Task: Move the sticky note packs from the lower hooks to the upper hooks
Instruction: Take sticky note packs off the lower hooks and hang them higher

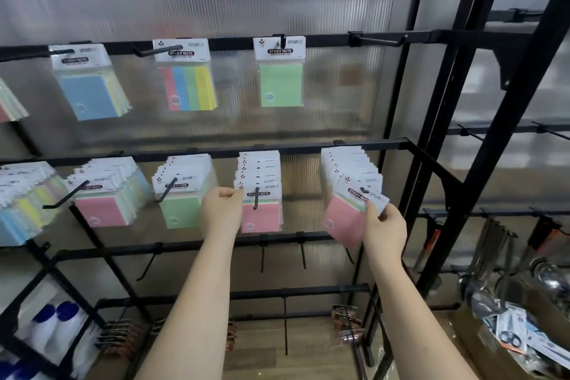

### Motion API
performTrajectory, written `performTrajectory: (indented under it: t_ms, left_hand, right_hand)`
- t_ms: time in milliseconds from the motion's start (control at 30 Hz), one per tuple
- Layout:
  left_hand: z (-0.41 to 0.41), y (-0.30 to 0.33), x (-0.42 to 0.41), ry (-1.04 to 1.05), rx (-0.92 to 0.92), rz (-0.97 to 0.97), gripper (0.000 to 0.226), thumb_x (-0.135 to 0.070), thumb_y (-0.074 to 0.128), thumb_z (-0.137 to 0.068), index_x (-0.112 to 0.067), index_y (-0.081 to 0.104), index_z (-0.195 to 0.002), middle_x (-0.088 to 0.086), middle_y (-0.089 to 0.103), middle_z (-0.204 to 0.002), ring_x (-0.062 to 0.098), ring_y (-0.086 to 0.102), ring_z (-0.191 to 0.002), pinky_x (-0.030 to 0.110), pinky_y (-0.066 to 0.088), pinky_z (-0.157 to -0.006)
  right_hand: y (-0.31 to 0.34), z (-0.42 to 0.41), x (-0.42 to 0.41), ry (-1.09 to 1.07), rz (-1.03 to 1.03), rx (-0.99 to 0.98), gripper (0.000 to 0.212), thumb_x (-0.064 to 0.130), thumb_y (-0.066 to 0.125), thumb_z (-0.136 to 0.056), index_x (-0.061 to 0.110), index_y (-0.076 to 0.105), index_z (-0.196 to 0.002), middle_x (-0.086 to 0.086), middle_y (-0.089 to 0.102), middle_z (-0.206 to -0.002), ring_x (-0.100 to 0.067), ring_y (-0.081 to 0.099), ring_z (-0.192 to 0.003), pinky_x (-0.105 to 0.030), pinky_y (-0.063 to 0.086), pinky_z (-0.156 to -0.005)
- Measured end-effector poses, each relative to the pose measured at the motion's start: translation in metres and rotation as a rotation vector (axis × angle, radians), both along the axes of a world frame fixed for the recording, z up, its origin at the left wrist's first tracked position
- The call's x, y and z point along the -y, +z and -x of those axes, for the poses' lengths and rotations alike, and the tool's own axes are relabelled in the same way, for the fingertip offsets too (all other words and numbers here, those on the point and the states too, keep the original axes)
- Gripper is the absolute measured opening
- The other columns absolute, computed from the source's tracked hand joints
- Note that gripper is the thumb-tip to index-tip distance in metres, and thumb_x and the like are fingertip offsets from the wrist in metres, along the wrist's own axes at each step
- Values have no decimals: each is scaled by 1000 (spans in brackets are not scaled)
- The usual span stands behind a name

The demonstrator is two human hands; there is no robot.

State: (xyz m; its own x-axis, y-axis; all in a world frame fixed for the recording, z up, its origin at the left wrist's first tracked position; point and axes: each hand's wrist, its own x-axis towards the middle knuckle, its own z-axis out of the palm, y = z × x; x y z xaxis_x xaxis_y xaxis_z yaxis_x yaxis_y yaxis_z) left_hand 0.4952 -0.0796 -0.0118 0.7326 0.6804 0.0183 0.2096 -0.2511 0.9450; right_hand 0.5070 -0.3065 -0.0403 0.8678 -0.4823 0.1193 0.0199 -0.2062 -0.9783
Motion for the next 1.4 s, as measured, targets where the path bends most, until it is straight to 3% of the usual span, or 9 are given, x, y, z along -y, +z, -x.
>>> performTrajectory:
  t_ms: [200, 333, 400, 500, 700, 900, 1167, 1300, 1400]
  left_hand:
    - [-2, -12, 1, -26, -53, -64, 26, -18, 52, -90, -11, 57, -115, 0, 61, -107, 17, 51, -86, 26, 36, -73]
    - [-4, -22, 5, -94, -55, -62, 33, -19, 53, -93, -11, 50, -124, 2, 59, -114, 16, 50, -86, 26, 36, -72]
    - [-4, -27, 6, -105, -27, -45, 32, -19, 52, -94, -11, 48, -125, 0, 57, -111, 12, 51, -78, 24, 38, -64]
    - [-5, -31, 8, -88, 7, -33, 27, -16, 54, -94, -9, 48, -120, 0, 56, -102, 12, 52, -75, 17, 34, -52]
    - [-9, -41, 9, -155, 17, 29, 10, -22, 57, -93, -14, 58, -99, -1, 65, -91, 21, 62, -86, 29, 43, -64]
    - [3, -30, 17, -132, 42, -58, 32, -21, 36, -101, -11, 50, -73, -1, 49, -67, 14, 43, -61, 26, 28, -53]
    - [33, -17, 10, -200, 44, -151, 36, -26, 32, -102, 2, 52, -91, 13, 54, -81, 17, 44, -71, 29, 33, -62]
    - [47, -8, 3, -187, 56, -181, 26, -27, 33, -102, -25, 47, -80, -8, 51, -78, 4, 43, -70, 21, 34, -64]
    - [60, 6, -1, -105, 112, -204, 28, -25, 34, -102, -21, 51, -81, -8, 47, -71, 8, 43, -66, 23, 33, -59]
  right_hand:
    - [6, 16, -12, -112, 2, 102, 34, 24, 36, -101, 3, 50, -78, 3, 49, -68, -8, 44, -62, -9, 34, -50]
    - [10, 23, -15, -233, 20, 165, 35, 24, 34, -102, 5, 45, -75, 4, 47, -66, -10, 41, -60, -21, 31, -51]
    - [11, 26, -16, -248, 2, 186, 35, 23, 35, -102, 5, 44, -73, 5, 46, -64, -7, 41, -58, -15, 34, -51]
    - [14, 29, -18, -244, -15, 214, 35, 23, 37, -101, 5, 44, -71, 5, 47, -63, -5, 43, -57, -10, 36, -52]
    - [20, 23, -23, -230, -69, 272, 38, 22, 39, -101, 5, 41, -67, 6, 44, -59, 3, 43, -52, -17, 32, -51]
    - [36, 17, -24, -196, -91, 306, 36, 21, 39, -100, 4, 46, -70, 8, 46, -61, 7, 44, -54, -10, 35, -53]
    - [54, 13, -35, -86, -49, 380, 36, 27, 39, -93, 6, 42, -63, 6, 41, -57, -1, 41, -52, -14, 32, -53]
    - [61, 13, -42, -30, -61, 415, 35, 28, 38, -88, 10, 35, -58, 1, 36, -55, -9, 31, -55, -22, 28, -52]
    - [68, 16, -46, 2, -51, 435, 37, 26, 39, -89, 18, 26, -55, 4, 32, -51, -9, 32, -51, -31, 24, -54]
